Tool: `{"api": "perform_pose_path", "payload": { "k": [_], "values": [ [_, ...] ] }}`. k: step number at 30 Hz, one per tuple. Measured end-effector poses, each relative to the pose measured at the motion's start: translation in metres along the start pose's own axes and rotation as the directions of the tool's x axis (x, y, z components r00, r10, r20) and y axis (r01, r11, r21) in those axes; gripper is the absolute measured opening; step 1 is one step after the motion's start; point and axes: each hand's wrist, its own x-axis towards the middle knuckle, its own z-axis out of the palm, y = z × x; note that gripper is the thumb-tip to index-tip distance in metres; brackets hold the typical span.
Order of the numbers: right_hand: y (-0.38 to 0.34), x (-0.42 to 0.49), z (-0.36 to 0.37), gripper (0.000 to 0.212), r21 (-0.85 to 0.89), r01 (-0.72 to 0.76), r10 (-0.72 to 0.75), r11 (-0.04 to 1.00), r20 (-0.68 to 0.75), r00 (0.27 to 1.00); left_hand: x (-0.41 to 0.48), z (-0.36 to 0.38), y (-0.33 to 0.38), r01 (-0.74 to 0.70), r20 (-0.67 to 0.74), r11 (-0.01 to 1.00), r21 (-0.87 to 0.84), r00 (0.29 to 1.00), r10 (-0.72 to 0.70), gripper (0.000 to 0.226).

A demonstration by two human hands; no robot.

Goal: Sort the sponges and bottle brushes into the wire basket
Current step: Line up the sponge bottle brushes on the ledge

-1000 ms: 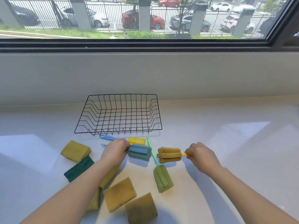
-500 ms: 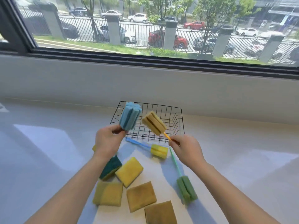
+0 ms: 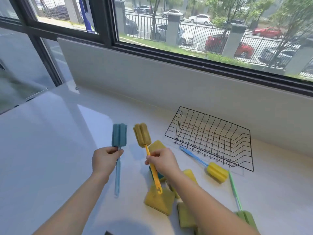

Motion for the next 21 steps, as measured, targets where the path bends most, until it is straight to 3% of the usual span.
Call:
{"api": "perform_pose_path", "payload": {
  "k": [4, 9, 12, 21],
  "values": [
    [0.005, 0.020, 0.055, 0.024, -0.077, -0.085, 0.089, 0.993, 0.054, 0.995, 0.015, -0.020, -0.046, 0.126, -0.037, 0.987, 0.104, 0.992, -0.123, 0.012],
    [0.011, 0.036, 0.102, 0.030, -0.248, -0.136, 0.153, 0.959, 0.048, 0.987, 0.030, -0.036, -0.082, 0.178, -0.064, 0.953, 0.245, 0.984, -0.167, 0.017],
    [0.014, 0.043, 0.123, 0.017, -0.276, -0.167, 0.184, 0.947, 0.038, 0.982, 0.039, -0.035, -0.090, 0.185, -0.083, 0.941, 0.284, 0.982, -0.168, 0.022],
    [0.026, 0.047, 0.158, 0.027, -0.273, -0.191, 0.195, 0.943, -0.013, 0.981, 0.046, -0.029, -0.102, 0.151, -0.054, 0.919, 0.365, 0.989, -0.141, 0.021]
  ]
}}
